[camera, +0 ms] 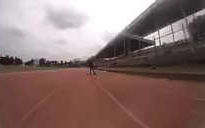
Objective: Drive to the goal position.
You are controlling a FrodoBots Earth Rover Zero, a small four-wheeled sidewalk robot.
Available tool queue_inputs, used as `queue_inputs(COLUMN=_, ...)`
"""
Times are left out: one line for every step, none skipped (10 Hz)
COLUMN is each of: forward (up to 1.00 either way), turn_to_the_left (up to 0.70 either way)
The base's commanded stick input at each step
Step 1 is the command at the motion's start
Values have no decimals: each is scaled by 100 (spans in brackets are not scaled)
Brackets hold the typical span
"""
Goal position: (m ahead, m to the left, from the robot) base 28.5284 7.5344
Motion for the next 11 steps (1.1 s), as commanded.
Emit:
queue_inputs(forward=70, turn_to_the_left=23)
queue_inputs(forward=70, turn_to_the_left=11)
queue_inputs(forward=70, turn_to_the_left=0)
queue_inputs(forward=70, turn_to_the_left=0)
queue_inputs(forward=70, turn_to_the_left=0)
queue_inputs(forward=70, turn_to_the_left=0)
queue_inputs(forward=70, turn_to_the_left=0)
queue_inputs(forward=70, turn_to_the_left=0)
queue_inputs(forward=70, turn_to_the_left=0)
queue_inputs(forward=70, turn_to_the_left=0)
queue_inputs(forward=70, turn_to_the_left=0)
